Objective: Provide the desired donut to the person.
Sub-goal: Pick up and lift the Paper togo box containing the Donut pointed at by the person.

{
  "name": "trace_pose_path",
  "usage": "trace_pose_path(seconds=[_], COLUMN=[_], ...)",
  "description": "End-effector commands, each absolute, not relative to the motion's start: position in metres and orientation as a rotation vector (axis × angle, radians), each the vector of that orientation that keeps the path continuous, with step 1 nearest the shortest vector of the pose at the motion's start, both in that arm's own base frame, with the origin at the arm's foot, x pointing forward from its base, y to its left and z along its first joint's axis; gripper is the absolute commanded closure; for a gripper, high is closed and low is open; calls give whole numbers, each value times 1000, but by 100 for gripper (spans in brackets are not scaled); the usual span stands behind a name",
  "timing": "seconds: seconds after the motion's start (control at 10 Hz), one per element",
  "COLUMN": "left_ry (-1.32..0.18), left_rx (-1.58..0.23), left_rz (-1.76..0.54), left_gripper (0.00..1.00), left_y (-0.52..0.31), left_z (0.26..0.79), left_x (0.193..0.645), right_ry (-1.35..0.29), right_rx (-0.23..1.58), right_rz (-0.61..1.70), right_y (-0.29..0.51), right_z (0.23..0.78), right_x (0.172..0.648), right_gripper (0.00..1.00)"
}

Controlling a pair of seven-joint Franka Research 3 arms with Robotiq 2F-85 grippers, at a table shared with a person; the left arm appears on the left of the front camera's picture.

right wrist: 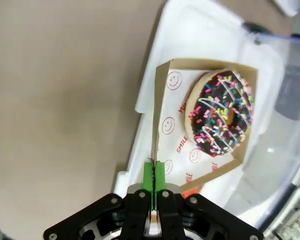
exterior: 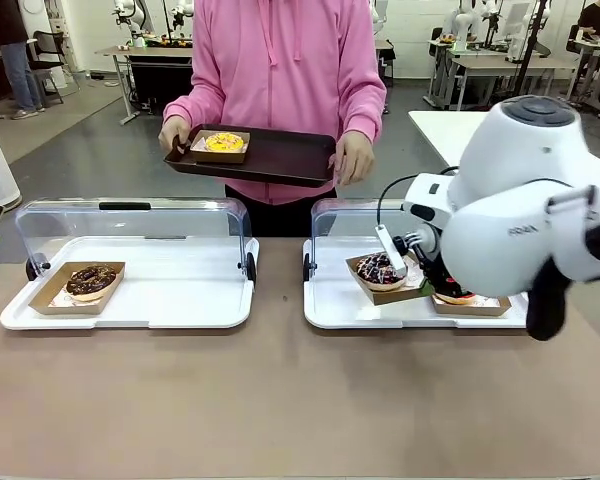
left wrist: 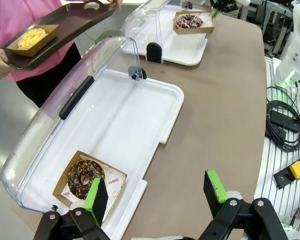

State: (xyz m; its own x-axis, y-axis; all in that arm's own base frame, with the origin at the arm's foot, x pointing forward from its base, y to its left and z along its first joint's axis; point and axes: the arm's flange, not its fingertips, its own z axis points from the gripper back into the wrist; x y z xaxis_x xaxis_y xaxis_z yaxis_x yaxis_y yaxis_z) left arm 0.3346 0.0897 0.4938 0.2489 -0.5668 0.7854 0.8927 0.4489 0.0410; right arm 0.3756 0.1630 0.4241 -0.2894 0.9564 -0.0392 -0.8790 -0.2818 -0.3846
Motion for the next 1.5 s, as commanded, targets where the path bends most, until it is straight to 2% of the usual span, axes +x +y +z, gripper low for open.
trace_pose_path(seconds=[0.0,0.3,0.5,0.6,0.8,0.9,1.4], left_ry=[-844,-844,-844,-844,-844,-844,-844], left_rx=[-475,-475,-475,-475,-475,-475,-475], left_rz=[-1043,-1043,-1043,-1043,-1043,-1043,-1043], left_gripper=[0,0,0,0,0,0,0], left_y=[90,90,90,90,90,90,90], left_z=[493,493,493,493,493,493,493], left_x=[334,334,334,334,334,334,334], right_ry=[-446,-460,-503,-523,-532,-521,-521], right_rx=[-266,-359,-384,-385,-327,-380,-380], right_rz=[1897,1971,1966,1947,1879,1952,1952], right_y=[137,138,139,140,150,148,148], right_z=[441,497,530,541,543,579,579], right_x=[311,254,236,235,264,249,249], right_gripper=[100,100,100,100,100,100,100])
